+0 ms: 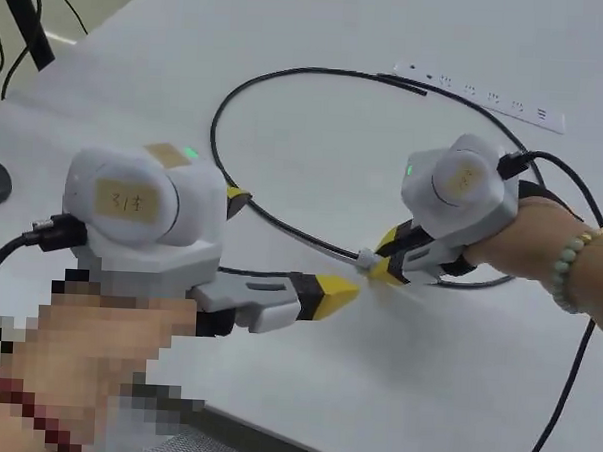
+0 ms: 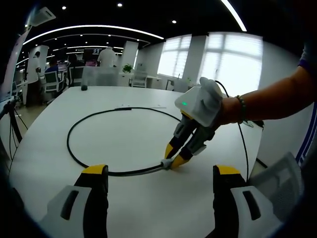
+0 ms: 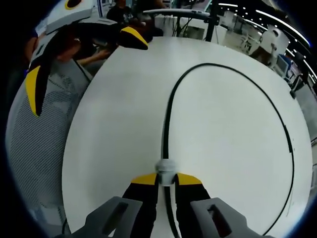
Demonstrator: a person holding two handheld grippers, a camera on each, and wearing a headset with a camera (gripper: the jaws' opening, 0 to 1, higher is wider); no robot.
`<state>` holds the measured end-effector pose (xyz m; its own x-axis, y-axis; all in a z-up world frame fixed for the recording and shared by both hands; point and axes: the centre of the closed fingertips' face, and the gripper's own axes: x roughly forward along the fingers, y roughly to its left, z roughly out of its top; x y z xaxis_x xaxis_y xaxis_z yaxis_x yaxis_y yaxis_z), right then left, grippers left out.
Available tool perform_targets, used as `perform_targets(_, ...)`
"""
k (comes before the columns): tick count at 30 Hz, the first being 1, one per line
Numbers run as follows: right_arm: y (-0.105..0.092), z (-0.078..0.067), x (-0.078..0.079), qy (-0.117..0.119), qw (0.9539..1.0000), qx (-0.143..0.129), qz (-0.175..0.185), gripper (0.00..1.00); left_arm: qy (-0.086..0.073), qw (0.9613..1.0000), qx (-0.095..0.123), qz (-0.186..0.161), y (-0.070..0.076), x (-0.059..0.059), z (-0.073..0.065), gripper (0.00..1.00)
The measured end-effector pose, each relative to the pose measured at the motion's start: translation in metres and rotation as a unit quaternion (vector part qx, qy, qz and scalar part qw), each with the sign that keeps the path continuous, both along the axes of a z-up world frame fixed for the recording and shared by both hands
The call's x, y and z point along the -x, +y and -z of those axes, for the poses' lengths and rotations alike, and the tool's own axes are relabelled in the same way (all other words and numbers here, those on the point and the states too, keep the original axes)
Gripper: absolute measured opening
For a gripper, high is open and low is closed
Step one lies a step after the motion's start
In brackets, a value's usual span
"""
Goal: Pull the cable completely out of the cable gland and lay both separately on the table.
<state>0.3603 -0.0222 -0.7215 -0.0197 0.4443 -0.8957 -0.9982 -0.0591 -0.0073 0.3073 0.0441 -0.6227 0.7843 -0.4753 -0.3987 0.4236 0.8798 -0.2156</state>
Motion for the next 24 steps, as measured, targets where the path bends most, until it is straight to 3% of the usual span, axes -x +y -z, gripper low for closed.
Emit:
perform_targets(3,-0.001,0.000,-0.002,-0.003,0.9999,0.010,0.013,0.07,0.001,1.0000,-0.004,0.007,-0.001,0.002,-0.001,0.86)
perform_targets(5,-0.005,-0.004,0.000,-0.003,0.9997,0.017,0.016,0.07,-0.007,0.9998,-0.004,0.020,-0.005,0.003,-0.008,0.86)
perform_targets(7,-0.005,-0.018,0.003,0.002,0.9996,0.002,0.027,0.07,-0.019,0.9993,-0.013,0.029,-0.003,0.003,-0.016,0.86)
perform_targets(9,-0.004,-0.032,0.007,0.014,0.9991,-0.019,0.037,0.08,-0.026,0.9991,-0.008,0.033,-0.001,0.003,-0.025,0.83)
perform_targets(11,-0.001,-0.058,0.012,0.026,0.9966,-0.059,0.051,0.08,-0.047,0.9981,-0.007,0.039,0.003,0.001,-0.039,0.79)
perform_targets(13,-0.003,-0.077,0.020,0.046,0.9942,-0.075,0.062,0.08,-0.067,0.9966,-0.009,0.048,0.004,0.000,-0.052,0.77)
perform_targets(16,-0.006,-0.102,0.028,0.041,0.9925,-0.098,0.060,0.08,-0.082,0.9941,-0.009,0.070,0.000,0.000,-0.064,0.74)
perform_targets(19,-0.006,-0.118,0.039,0.044,0.9912,-0.115,0.049,0.08,-0.110,0.9865,-0.013,0.121,-0.014,0.002,-0.080,0.69)
perform_targets(20,-0.007,-0.127,0.049,0.049,0.9903,-0.124,0.039,0.08,-0.124,0.9816,-0.013,0.145,-0.021,0.003,-0.086,0.68)
perform_targets(22,-0.009,-0.133,0.059,0.054,0.9899,-0.127,0.030,0.08,-0.136,0.9732,-0.019,0.185,-0.030,0.005,-0.093,0.65)
perform_targets(23,-0.010,-0.135,0.062,0.054,0.9897,-0.130,0.025,0.08,-0.153,0.9668,-0.023,0.204,-0.035,0.004,-0.100,0.62)
perform_targets(24,-0.011,-0.137,0.065,0.056,0.9895,-0.131,0.025,0.08,-0.156,0.9627,-0.018,0.221,-0.039,0.006,-0.102,0.60)
